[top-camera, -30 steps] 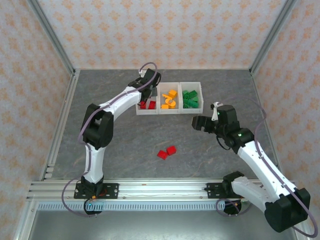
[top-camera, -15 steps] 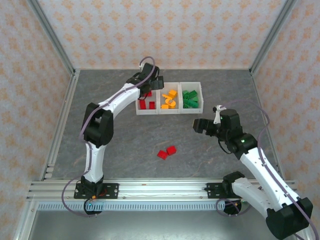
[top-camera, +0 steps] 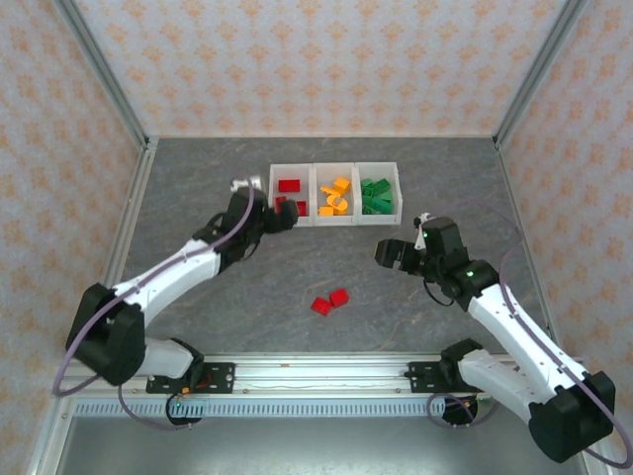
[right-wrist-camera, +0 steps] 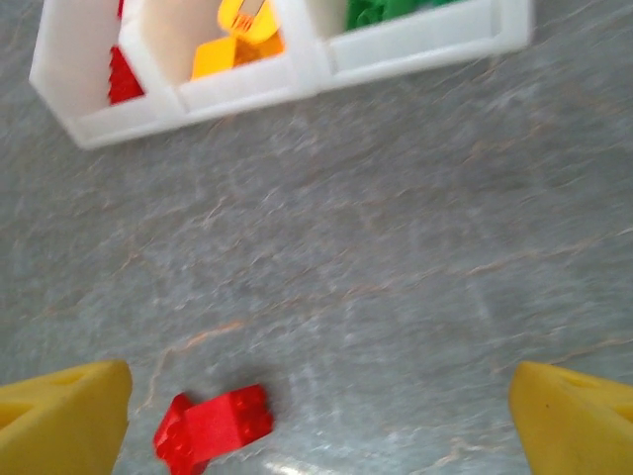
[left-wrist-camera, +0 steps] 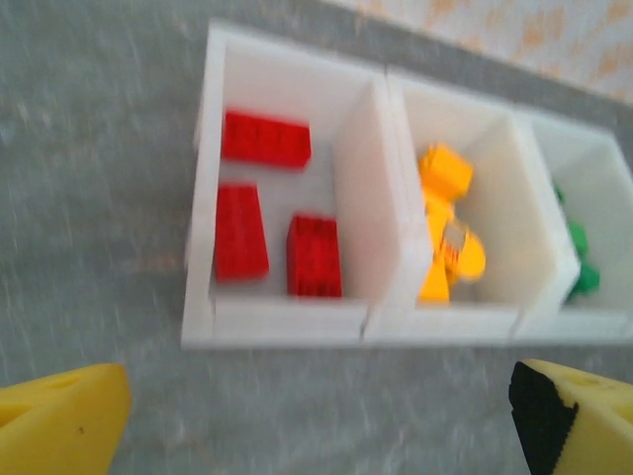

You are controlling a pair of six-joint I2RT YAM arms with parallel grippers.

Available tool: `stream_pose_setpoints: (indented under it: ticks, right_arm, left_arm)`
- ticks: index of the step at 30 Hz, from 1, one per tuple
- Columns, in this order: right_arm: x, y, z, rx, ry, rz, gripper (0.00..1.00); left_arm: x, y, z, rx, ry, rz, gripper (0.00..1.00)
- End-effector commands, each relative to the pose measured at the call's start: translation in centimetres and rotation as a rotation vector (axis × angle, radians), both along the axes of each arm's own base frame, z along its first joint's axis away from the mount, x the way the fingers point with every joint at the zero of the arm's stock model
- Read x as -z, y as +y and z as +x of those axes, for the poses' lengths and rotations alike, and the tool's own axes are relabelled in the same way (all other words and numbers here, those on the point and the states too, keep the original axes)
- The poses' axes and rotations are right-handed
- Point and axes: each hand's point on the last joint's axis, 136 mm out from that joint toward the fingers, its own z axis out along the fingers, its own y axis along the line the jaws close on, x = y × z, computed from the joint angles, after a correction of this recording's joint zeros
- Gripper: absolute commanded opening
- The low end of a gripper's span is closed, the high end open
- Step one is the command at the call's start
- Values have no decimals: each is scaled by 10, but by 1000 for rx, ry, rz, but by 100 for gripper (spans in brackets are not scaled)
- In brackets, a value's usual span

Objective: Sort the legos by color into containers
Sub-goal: Pick up the lego from the bottom-center of the table.

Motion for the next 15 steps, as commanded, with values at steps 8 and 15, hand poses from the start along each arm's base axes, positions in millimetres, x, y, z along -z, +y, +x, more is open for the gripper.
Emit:
stream_pose_setpoints:
  ticks: [8, 15]
  right_arm:
    - [45, 57, -33, -130, 77, -116, 98]
    - [69, 69, -39, -134, 127, -178, 88]
  left_arm:
    - [20, -15, -80, 83, 81, -45, 99]
    - [-10, 30, -114, -29, -5, -126, 99]
